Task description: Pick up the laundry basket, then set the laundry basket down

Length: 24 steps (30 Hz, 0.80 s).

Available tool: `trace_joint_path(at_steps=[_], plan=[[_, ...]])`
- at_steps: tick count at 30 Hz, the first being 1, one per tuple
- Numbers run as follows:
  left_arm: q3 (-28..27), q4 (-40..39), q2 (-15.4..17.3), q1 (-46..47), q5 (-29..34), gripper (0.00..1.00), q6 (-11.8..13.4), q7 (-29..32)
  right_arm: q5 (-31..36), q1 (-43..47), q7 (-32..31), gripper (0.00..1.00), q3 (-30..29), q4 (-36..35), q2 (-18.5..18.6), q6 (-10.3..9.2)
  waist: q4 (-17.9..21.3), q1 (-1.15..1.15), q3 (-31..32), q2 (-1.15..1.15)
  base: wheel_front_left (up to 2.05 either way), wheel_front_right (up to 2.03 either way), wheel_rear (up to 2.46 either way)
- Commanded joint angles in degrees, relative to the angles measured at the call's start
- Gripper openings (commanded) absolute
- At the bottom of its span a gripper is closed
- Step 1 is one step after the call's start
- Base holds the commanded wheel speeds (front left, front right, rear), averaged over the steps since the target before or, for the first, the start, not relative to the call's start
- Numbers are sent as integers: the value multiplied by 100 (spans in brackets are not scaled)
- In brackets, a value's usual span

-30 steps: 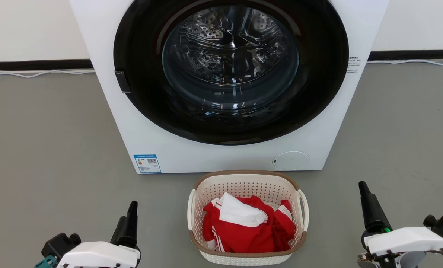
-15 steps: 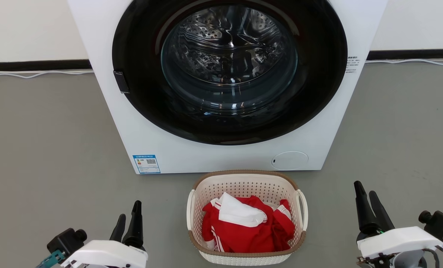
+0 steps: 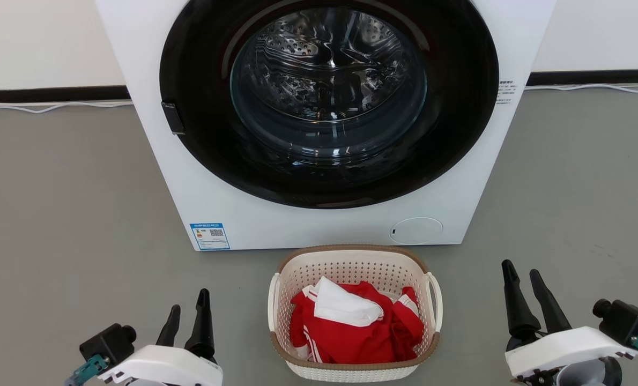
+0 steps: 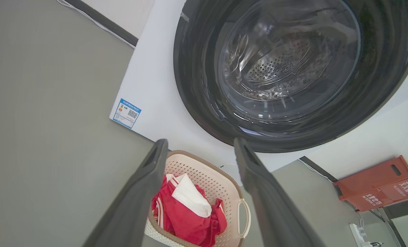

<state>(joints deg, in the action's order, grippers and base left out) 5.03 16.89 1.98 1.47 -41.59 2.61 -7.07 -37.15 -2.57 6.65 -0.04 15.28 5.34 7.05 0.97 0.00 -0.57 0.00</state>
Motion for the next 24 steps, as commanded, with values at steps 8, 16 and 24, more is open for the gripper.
trace_joint_path(at_steps=[8,16,24], plan=[[10,-167,56,163,600,100,130,-178,620,-148,219,100,130,-206,121,31,5,0,-3,0,0,0,0],[105,-162,64,153,1130,100,233,-312,1151,-137,354,100,182,-214,148,34,7,0,-3,0,0,0,0],[178,-155,71,144,1676,100,328,-448,1676,-109,489,100,223,-212,176,37,2,0,-18,0,0,0,0]])
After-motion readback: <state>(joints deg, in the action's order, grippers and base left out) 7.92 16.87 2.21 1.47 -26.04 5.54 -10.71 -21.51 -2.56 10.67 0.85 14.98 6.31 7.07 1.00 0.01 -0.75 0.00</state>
